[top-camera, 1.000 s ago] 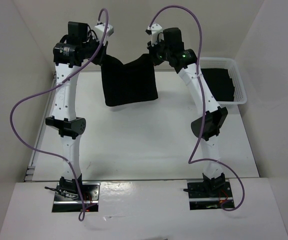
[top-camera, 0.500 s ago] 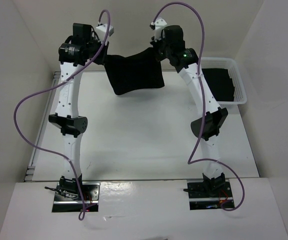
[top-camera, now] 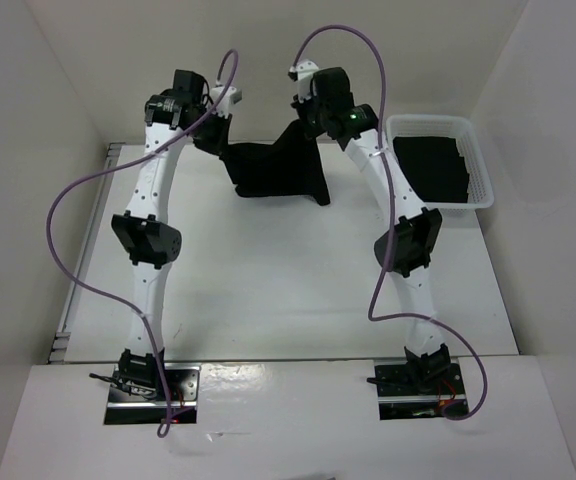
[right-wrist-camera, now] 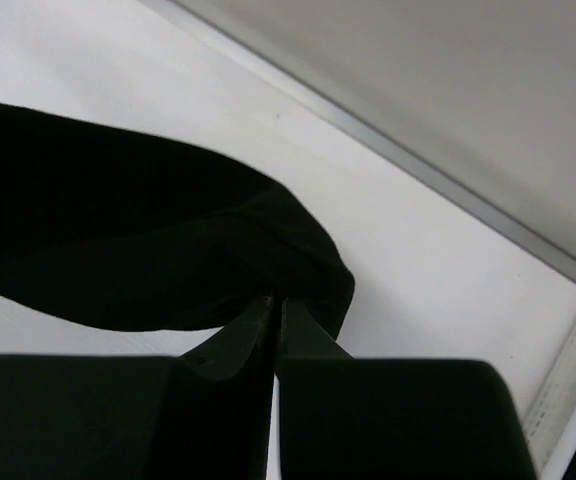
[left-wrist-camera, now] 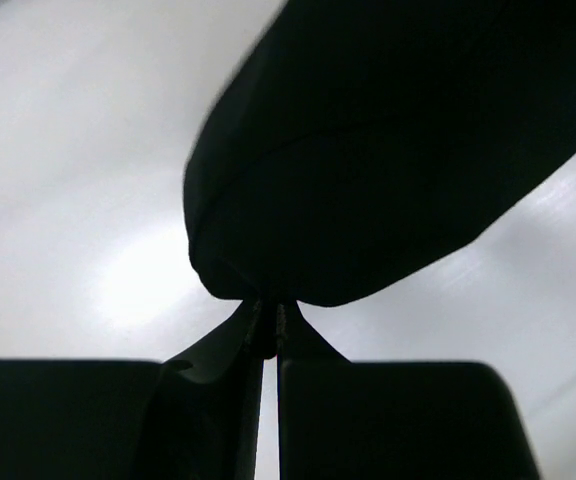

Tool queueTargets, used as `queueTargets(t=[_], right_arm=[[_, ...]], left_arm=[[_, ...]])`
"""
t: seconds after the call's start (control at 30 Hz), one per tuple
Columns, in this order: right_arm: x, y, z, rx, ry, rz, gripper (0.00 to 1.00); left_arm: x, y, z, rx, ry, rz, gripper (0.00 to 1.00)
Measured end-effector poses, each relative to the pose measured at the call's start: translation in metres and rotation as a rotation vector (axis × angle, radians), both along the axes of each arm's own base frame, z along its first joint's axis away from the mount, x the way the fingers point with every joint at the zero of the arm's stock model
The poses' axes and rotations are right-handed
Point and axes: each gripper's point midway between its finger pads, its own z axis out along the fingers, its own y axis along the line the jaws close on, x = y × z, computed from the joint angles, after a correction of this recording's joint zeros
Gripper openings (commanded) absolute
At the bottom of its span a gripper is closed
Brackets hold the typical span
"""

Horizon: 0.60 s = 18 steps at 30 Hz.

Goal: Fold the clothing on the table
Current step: Flatten the skirt out

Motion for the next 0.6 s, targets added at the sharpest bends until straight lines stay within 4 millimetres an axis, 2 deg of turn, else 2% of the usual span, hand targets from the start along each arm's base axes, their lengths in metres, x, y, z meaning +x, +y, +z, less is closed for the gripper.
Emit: queueTargets(t=[0.07, 0.13, 0.2, 0.3, 0.4, 0.5, 0.6], right_arm=[[-0.005, 0.004, -0.014, -0.017, 0.036, 0.011, 0.0], [-0.011, 0.011, -0.025, -0.029, 0.062, 0.031, 0.0], [-0.022, 0.02, -0.036, -0.045, 0.095, 0.062, 0.0], [-0.05, 0.028, -0.047, -0.079, 0.146, 0.113, 0.0], [-0.08, 0.029, -0.043, -0.098, 0.166, 0.159, 0.0], [-0.11, 0.026, -0.027, -0.103, 0.155, 0.2, 0.0], [-0.135, 0.017, -0.014, -0.1, 0.143, 0.23, 0.0]], left_arm=[[-0.007, -0.002, -0.016, -0.001, 0.064, -0.009, 0.02], [-0.013, -0.002, -0.023, -0.004, 0.101, -0.017, 0.02], [-0.019, -0.004, -0.022, -0.01, 0.117, -0.025, 0.02], [-0.041, -0.004, -0.014, -0.009, 0.147, -0.036, 0.02], [-0.072, -0.007, 0.001, -0.005, 0.167, -0.056, 0.02], [-0.105, -0.009, 0.015, -0.008, 0.174, -0.082, 0.02], [-0.139, -0.009, 0.011, -0.007, 0.212, -0.102, 0.02]])
